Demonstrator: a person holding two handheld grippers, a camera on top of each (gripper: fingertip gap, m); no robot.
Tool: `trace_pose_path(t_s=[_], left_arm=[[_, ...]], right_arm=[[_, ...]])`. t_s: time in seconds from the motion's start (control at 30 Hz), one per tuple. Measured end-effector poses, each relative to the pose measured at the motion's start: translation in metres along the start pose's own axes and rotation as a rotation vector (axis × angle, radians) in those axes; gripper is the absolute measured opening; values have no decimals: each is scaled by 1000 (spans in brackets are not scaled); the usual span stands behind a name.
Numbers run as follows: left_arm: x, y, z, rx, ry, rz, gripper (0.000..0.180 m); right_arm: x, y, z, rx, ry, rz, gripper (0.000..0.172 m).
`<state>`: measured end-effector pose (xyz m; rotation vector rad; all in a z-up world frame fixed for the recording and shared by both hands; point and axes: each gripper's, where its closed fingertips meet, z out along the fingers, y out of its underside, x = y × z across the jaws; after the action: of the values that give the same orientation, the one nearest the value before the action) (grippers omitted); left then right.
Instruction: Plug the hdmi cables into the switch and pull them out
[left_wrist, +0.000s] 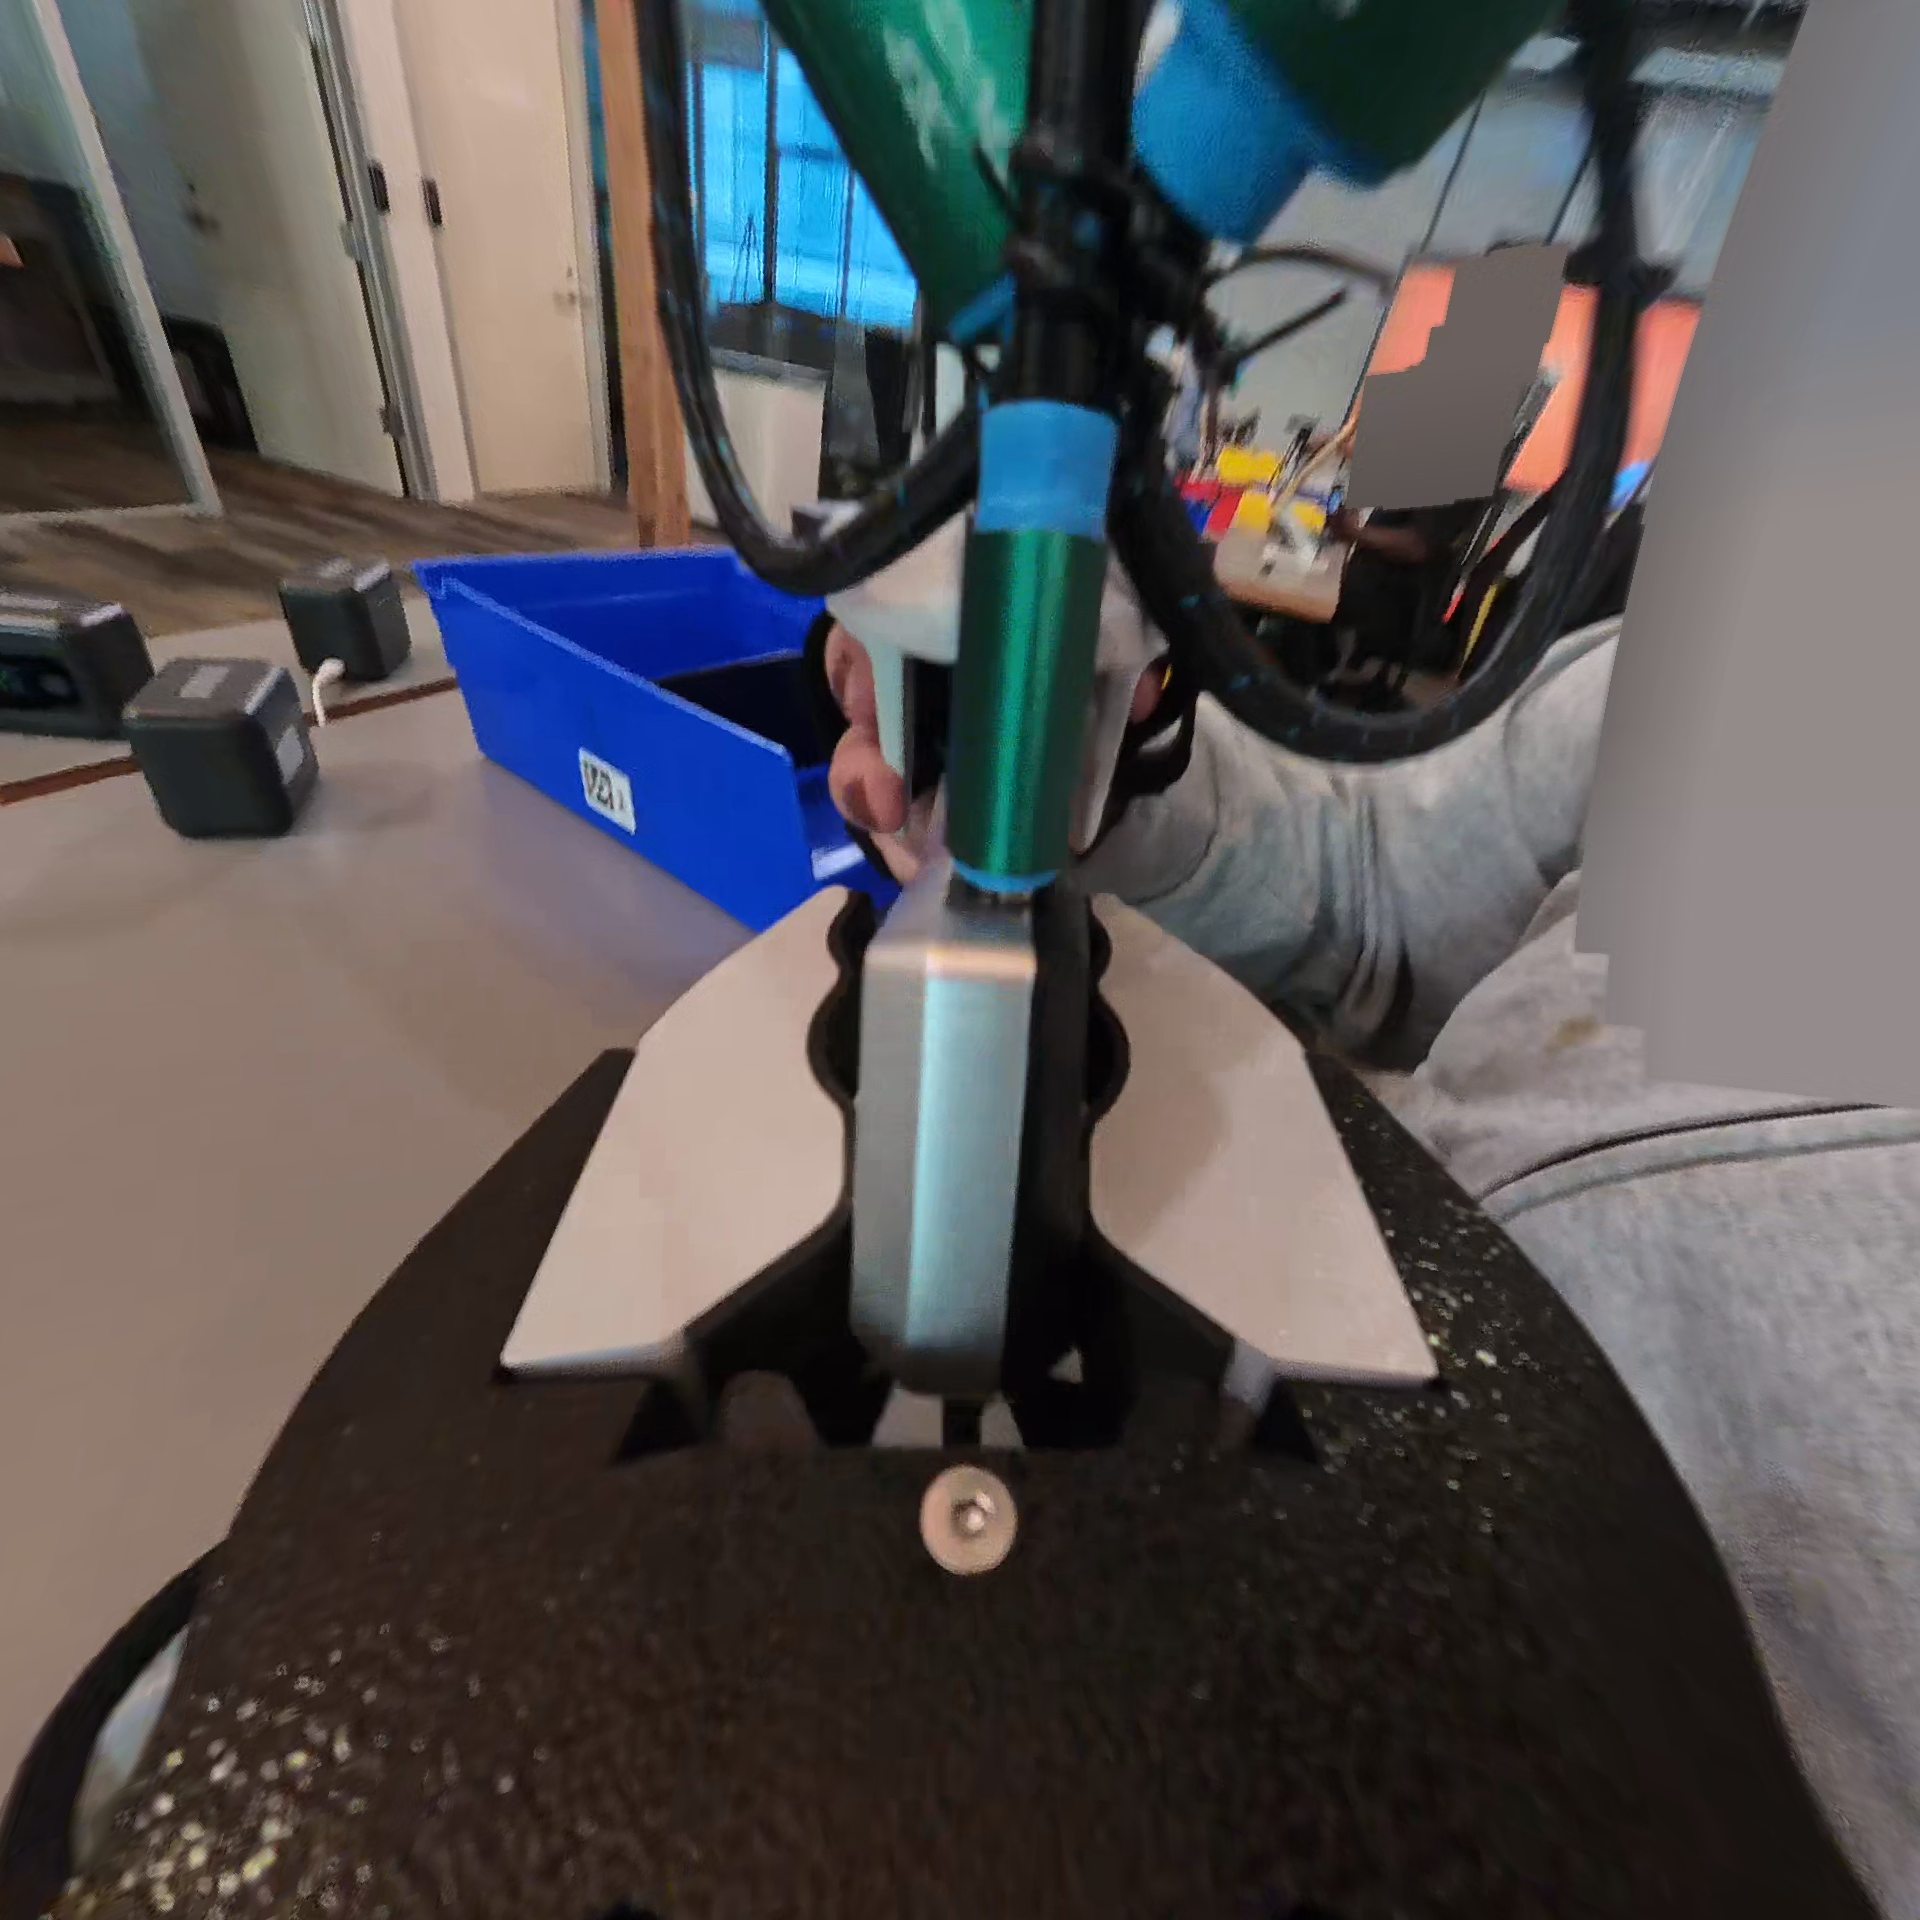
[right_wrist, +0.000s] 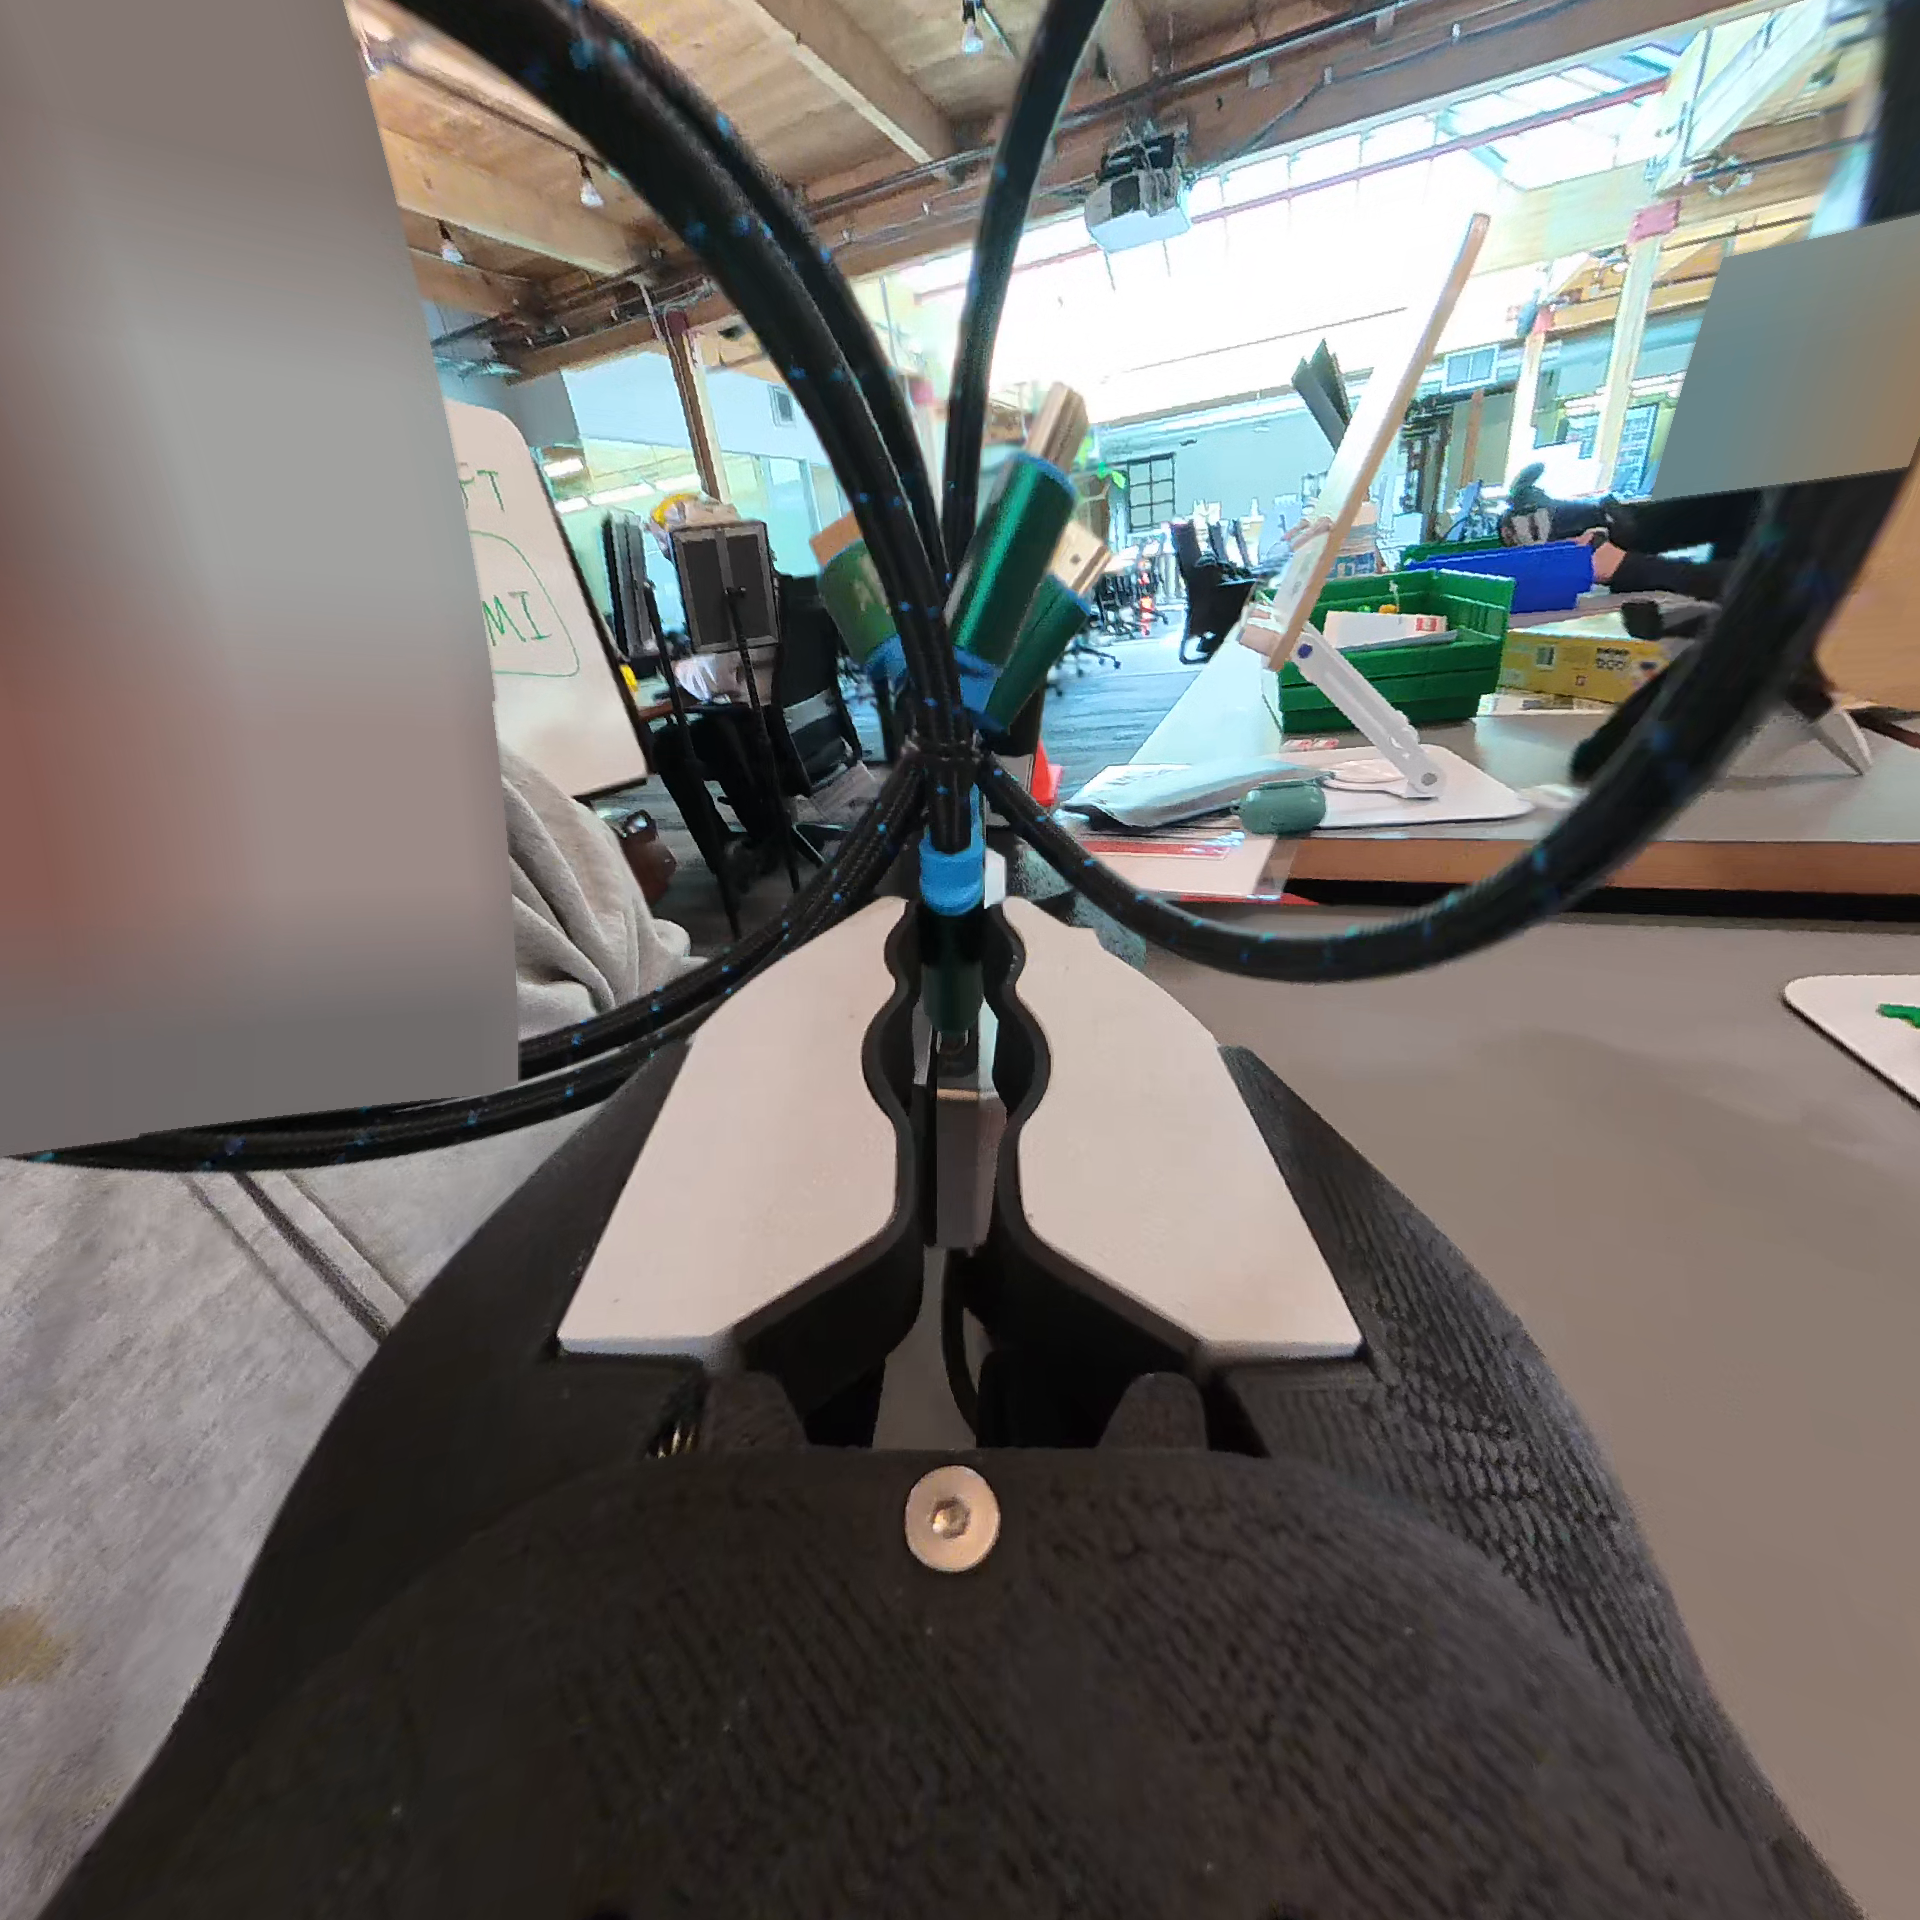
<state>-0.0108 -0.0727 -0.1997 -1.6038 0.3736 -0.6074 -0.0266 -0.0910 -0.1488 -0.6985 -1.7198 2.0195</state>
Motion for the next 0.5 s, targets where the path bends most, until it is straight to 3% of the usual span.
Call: trace_pose_path(t_s=[0.1,0.5], left_arm=[[4,-18,-6,115,16,-19,36],[18,-35,-2,319,53,2,35]], right_arm=[[-2,3,0,-37,15,-36,11],[-16,-6,0,43,-12,-80,11]])
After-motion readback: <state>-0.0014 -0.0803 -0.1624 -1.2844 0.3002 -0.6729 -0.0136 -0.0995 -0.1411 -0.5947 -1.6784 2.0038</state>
